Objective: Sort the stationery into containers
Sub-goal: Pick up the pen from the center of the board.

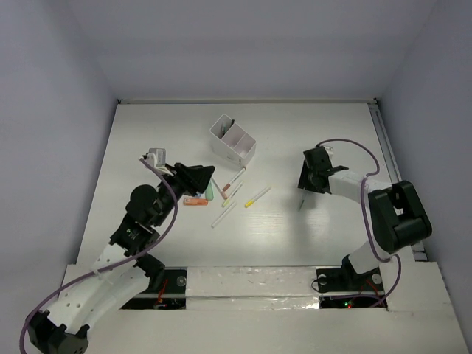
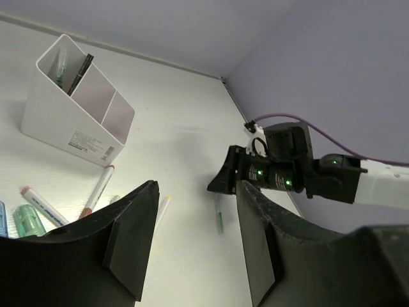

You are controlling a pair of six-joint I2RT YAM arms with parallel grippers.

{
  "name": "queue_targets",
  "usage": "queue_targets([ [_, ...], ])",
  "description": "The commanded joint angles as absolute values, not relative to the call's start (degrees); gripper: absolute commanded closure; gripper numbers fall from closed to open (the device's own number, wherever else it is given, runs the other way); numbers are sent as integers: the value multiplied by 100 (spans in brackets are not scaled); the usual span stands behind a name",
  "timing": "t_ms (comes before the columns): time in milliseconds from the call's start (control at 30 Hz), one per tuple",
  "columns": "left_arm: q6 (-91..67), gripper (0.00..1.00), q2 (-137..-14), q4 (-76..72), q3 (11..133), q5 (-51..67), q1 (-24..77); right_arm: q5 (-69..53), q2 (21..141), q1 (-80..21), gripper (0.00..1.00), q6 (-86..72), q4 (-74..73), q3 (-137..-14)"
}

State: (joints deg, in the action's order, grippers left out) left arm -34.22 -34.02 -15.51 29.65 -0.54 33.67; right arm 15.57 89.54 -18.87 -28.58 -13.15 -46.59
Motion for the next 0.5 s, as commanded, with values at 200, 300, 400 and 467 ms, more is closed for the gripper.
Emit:
queue_targets([
  [200,-3208,52,-2699,-853,3234,176,3384,1239,9483,-1916,74,-3076,-1301,-4896],
  [300,-3103,52,-2558,-607,3374,106,3384,1178,9510,-1916,86,-3024,-1222,-4887],
  [400,-2971,52,-2496,-308,3559,70,3384,1099,9685,-1916,86,-2884,-1283,-5053],
  [467,-2857,52,-2479,-72,3656,62,3384,959,9756,-1916,90,-2822,-1275,-5150],
])
